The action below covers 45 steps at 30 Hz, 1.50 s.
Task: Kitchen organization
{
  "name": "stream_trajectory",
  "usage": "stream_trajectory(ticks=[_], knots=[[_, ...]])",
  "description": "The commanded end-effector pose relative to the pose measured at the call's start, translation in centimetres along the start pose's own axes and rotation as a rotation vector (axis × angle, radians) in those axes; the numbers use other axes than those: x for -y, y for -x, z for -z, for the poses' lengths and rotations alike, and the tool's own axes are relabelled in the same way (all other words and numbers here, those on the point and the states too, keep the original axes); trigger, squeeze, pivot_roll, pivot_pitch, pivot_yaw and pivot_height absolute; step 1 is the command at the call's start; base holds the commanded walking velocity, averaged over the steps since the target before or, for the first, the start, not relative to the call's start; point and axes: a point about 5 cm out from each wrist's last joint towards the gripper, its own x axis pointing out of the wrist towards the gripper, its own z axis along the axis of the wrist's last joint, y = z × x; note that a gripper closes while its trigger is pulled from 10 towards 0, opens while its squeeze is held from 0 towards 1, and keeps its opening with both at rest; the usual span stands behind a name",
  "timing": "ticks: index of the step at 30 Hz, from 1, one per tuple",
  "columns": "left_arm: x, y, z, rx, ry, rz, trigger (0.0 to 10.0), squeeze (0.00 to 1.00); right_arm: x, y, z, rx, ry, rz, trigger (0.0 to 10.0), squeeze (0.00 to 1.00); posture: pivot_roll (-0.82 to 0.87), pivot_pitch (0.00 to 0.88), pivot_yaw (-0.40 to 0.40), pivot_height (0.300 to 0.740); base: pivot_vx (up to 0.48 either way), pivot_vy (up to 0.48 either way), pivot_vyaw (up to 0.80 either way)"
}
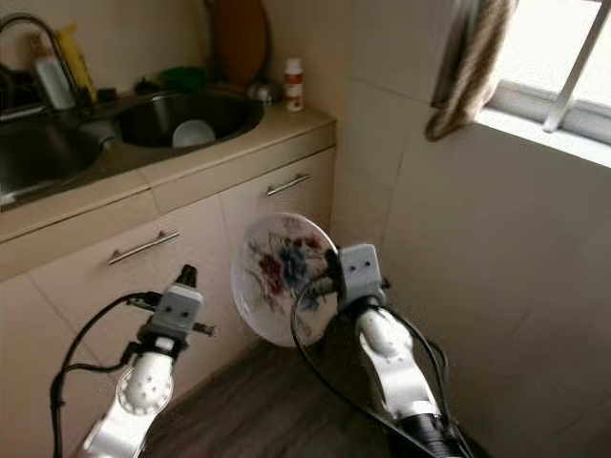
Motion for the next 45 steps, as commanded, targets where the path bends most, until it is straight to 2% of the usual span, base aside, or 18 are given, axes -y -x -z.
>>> stream_trajectory(ticks=[1, 7, 12, 17, 23, 25, 26, 30, 31, 32, 33, 34, 35, 40, 41, 45], knots=[[-0.1, -0.4, -0.9, 0.042, 0.015, -0.024, 10.0, 0.00, 0.4, -0.4, -1.4, 0.072, 0.016, 0.027, 0.0, 0.00, -0.05, 0.000, -0.007, 0.740, 0.000, 0.000, 0.80], [-1.3, -0.9, -1.7, 0.077, 0.017, -0.082, 10.0, 0.00, 0.8, -1.2, -3.2, 0.168, 0.078, 0.081, 0.0, 0.00, -0.05, 0.000, -0.006, 0.740, 0.000, 0.000, 0.80], [-1.5, -1.0, -1.9, 0.092, 0.022, -0.090, 10.0, 0.00, 0.5, -1.5, -4.2, 0.226, 0.129, 0.086, 0.0, 0.00, -0.04, 0.000, -0.006, 0.740, 0.000, 0.000, 0.80], [-1.5, -0.9, -2.1, 0.102, 0.029, -0.091, 10.0, 0.00, 0.3, -1.5, -4.4, 0.244, 0.136, 0.091, 0.0, 0.00, -0.04, 0.000, -0.009, 0.740, 0.000, 0.000, 0.80], [-1.8, -1.0, -2.6, 0.125, 0.039, -0.105, 10.0, 0.00, 1.0, -1.7, -5.4, 0.303, 0.139, 0.160, 0.0, 0.00, -0.04, 0.000, -0.011, 0.740, 0.191, 0.187, 0.00], [-1.9, -1.1, -2.7, 0.127, 0.040, -0.107, 10.0, 0.00, 1.1, -1.7, -5.9, 0.330, 0.142, 0.172, 0.3, 0.00, -0.04, 0.000, -0.009, 0.740, 0.304, 0.311, 0.00], [-1.9, -1.1, -2.7, 0.130, 0.040, -0.109, 10.0, 0.00, 1.3, -1.8, -6.6, 0.360, 0.141, 0.184, 1.6, 0.00, -0.04, 0.000, -0.009, 0.740, 0.296, 0.326, 0.00], [-1.9, -1.2, -3.0, 0.137, 0.042, -0.109, 10.0, 0.00, 1.5, -1.9, -7.7, 0.414, 0.151, 0.196, 1.3, 0.00, -0.04, 0.000, -0.008, 0.740, 0.292, 0.326, 0.00], [-2.0, -1.5, -3.3, 0.148, 0.045, -0.113, 10.0, 0.00, 1.4, -2.0, -8.7, 0.459, 0.162, 0.197, 1.8, 0.00, -0.04, 0.000, -0.008, 0.740, 0.296, 0.319, 0.00], [-2.0, -1.5, -3.4, 0.152, 0.047, -0.114, 10.0, 0.00, 1.4, -2.0, -9.1, 0.473, 0.166, 0.197, 1.8, 0.00, -0.04, 0.000, -0.008, 0.740, 0.296, 0.319, 0.00], [-2.0, -1.7, -3.6, 0.158, 0.049, -0.116, 10.0, 0.00, 1.4, -2.1, -9.4, 0.485, 0.169, 0.196, 3.7, 0.00, -0.04, 0.000, -0.008, 0.740, 0.296, 0.322, 0.00], [-2.1, -1.7, -3.7, 0.162, 0.050, -0.117, 10.0, 0.00, 1.4, -2.2, -9.6, 0.491, 0.171, 0.196, 3.7, 0.00, -0.04, 0.000, -0.009, 0.740, 0.296, 0.322, 0.00], [-2.0, -1.8, -3.8, 0.164, 0.051, -0.117, 10.0, 0.00, 1.3, -2.3, -9.7, 0.498, 0.172, 0.196, 8.7, 0.00, -0.04, 0.000, -0.010, 0.740, 0.285, 0.319, 0.00], [-2.0, -1.8, -3.8, 0.165, 0.052, -0.117, 10.0, 0.00, 1.3, -2.3, -9.9, 0.507, 0.173, 0.197, 8.7, 0.00, -0.04, 0.000, -0.010, 0.740, 0.285, 0.319, 0.00], [-1.9, -1.9, -3.9, 0.168, 0.054, -0.116, 10.0, 0.00, 1.3, -2.5, -10.0, 0.510, 0.174, 0.194, 10.0, 0.00, -0.04, 0.000, -0.011, 0.740, 0.285, 0.319, 0.00], [-1.7, -1.8, -4.0, 0.171, 0.059, -0.110, 10.0, 0.00, 1.2, -2.8, -10.4, 0.514, 0.204, 0.193, 10.0, 0.00, -0.04, 0.000, -0.011, 0.740, 0.277, 0.321, 0.00]])
